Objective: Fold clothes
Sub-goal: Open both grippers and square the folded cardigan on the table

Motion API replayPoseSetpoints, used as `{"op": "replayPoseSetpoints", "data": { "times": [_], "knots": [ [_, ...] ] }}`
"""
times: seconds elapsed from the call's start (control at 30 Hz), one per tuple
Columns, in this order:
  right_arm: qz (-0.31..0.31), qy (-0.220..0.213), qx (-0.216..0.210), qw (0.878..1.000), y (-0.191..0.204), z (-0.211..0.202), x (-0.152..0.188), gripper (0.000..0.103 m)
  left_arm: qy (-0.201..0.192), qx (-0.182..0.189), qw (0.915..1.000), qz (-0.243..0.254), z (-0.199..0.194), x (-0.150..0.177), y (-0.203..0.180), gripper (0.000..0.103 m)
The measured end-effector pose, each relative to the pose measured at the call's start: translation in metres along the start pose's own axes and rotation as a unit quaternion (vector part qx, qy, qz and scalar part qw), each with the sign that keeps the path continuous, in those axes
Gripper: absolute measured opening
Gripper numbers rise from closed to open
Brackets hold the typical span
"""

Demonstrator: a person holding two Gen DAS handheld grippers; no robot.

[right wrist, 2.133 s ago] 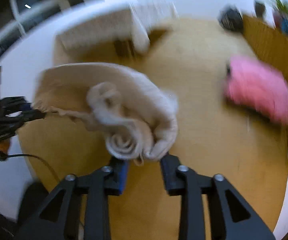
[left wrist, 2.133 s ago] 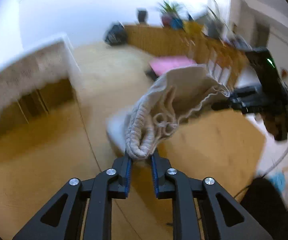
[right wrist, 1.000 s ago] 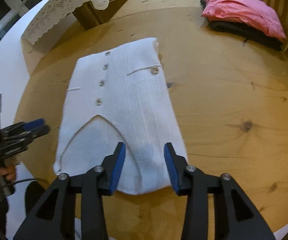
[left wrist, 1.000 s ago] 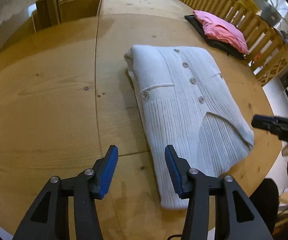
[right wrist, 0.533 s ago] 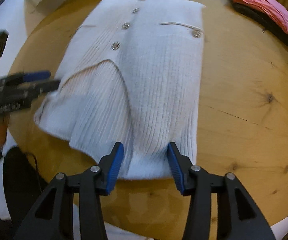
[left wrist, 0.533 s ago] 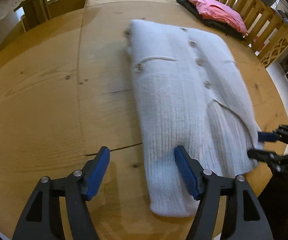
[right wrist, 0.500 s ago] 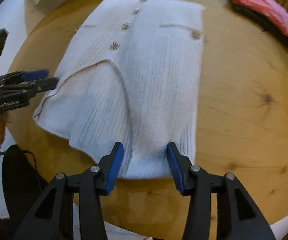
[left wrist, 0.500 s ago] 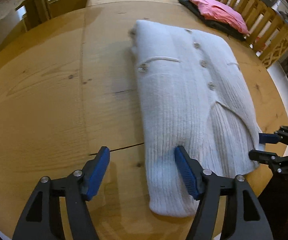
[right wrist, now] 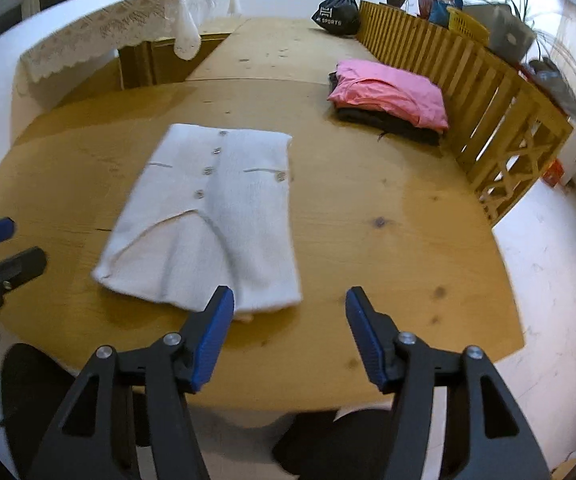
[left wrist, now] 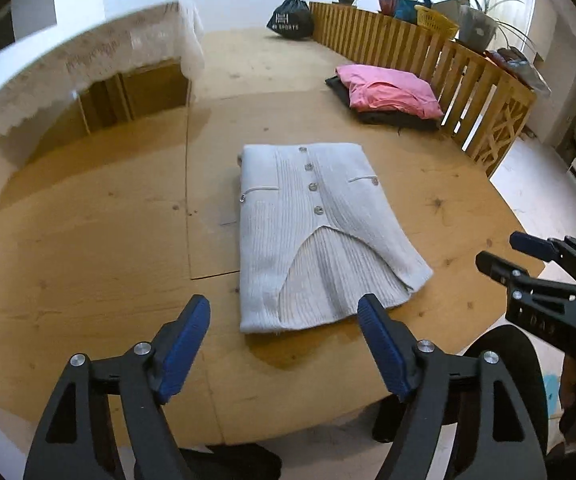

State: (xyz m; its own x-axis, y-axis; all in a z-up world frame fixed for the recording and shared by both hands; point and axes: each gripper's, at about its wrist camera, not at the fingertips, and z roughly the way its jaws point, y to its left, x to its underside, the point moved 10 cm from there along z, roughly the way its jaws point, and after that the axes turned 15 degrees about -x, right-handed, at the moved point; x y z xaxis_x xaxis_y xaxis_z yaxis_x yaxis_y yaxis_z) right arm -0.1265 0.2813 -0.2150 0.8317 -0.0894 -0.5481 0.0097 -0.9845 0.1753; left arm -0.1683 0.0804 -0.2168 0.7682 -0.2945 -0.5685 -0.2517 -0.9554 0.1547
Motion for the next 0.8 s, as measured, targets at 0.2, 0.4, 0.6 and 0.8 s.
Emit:
{"op": "replayPoseSetpoints", "data": {
  "times": [0.2,0.4,0.6,0.8],
  "knots": [
    [0.001,-0.005,-0.023,1.0,0.008,-0.012,0.005,0.058,0.023,0.016,0.9993,-0.024,-0.02,0.021,0.003,0.075],
    [0.008,-0.004,-0.032,0.999,-0.017,0.014,-0.004,0.061,0.048,0.013,0.9983,-0.03,0.004,0.026,0.009,0.075],
    [0.038,0.028,-0.054,0.997,-0.066,0.078,-0.023,0.062,0.09,0.02,0.9948,-0.044,0.075,0.005,0.015,0.075],
    [0.064,0.047,-0.089,0.993,-0.081,0.143,-0.047,0.062,0.153,0.039,0.9856,-0.061,0.163,-0.018,-0.001,0.074]
  ]
}}
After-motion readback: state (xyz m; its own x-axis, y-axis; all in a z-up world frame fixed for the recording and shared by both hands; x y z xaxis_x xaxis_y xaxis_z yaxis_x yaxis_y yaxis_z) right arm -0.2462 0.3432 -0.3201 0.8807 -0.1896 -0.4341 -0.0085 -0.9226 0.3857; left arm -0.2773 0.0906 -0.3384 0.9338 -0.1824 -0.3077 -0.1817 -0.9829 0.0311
